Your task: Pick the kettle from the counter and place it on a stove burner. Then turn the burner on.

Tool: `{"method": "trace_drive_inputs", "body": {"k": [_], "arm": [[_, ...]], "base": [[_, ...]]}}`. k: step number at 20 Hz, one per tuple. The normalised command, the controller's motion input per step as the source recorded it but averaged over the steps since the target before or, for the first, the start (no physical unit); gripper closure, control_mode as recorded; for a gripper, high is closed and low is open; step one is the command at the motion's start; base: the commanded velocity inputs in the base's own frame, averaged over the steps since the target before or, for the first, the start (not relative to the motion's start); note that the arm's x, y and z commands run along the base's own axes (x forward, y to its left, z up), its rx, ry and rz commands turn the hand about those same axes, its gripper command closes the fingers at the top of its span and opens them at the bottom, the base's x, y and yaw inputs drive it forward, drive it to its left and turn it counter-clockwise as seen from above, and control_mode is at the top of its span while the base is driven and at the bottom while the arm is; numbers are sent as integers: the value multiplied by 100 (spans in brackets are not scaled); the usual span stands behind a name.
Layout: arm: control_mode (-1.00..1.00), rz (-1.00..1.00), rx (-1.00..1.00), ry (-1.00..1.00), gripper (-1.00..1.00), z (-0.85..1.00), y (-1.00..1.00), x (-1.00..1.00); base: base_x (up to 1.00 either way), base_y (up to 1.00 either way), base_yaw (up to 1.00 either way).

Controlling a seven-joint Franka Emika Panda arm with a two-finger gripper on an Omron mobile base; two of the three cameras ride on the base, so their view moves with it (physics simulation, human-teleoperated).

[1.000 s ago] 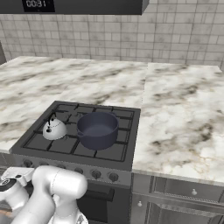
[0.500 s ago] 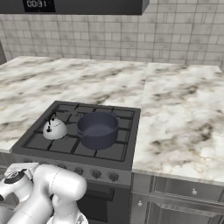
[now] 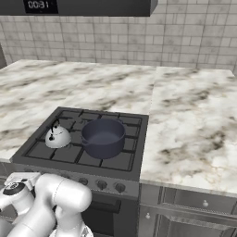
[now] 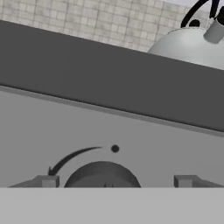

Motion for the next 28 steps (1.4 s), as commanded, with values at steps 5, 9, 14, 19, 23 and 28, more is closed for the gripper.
{"method": "trace_drive_inputs", "body": {"k": [5,9,14,19,23,28], "arm": [[-100,0,0,0,100,-24,4,0],[-100,0,0,0,100,-1,0,0],[-100,0,0,0,100,0,0,0],[-100,0,0,0,100,0,17,0],[-100,0,0,0,100,-8,47,0],[-100,0,0,0,100,-12,59,0]], "base": [[0,0,0],[0,0,0],[0,0,0],[0,0,0],[0,0,0],[0,0,0]]}}
